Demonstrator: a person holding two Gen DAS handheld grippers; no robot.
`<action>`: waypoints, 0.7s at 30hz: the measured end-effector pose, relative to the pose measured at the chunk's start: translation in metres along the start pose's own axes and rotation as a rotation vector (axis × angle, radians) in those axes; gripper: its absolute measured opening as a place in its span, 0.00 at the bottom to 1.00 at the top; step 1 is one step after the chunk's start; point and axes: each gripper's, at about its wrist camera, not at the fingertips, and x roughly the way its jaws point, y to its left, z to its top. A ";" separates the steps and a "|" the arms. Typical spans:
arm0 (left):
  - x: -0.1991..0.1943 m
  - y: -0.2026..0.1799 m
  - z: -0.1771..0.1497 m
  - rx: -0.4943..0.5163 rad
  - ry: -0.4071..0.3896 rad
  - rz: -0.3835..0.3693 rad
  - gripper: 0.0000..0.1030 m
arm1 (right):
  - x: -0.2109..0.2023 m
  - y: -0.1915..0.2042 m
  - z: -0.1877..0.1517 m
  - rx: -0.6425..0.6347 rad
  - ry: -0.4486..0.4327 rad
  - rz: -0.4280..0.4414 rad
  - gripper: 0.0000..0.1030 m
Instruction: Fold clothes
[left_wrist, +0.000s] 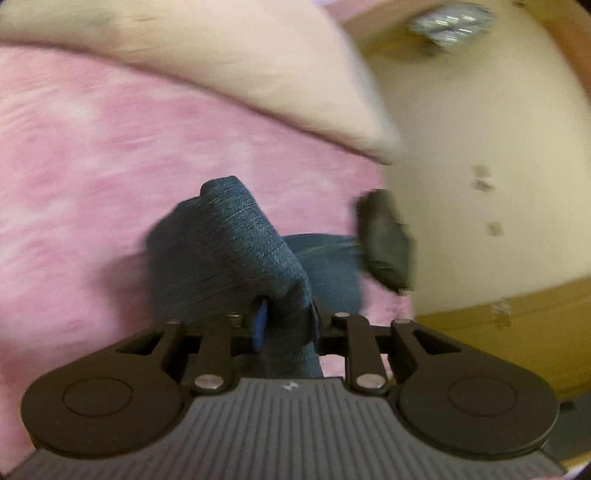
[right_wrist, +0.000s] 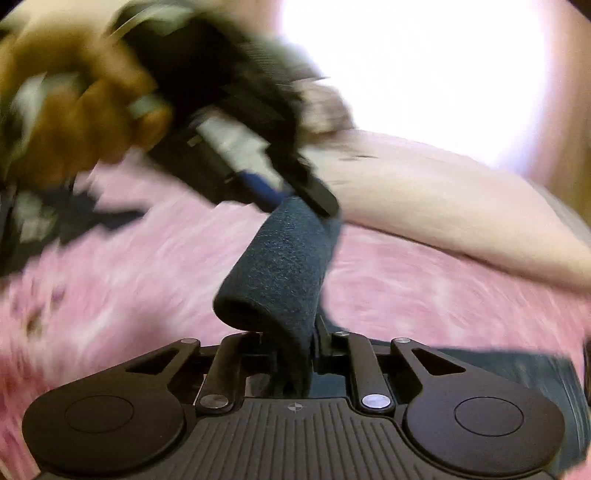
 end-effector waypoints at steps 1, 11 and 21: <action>0.012 -0.019 0.005 0.018 0.000 -0.032 0.24 | -0.011 -0.029 0.002 0.083 -0.012 -0.016 0.13; 0.139 -0.071 -0.010 0.054 0.122 0.044 0.35 | -0.018 -0.311 -0.135 0.934 0.031 -0.118 0.14; 0.209 -0.066 -0.031 0.085 0.208 0.201 0.35 | -0.035 -0.349 -0.153 1.082 -0.117 0.045 0.13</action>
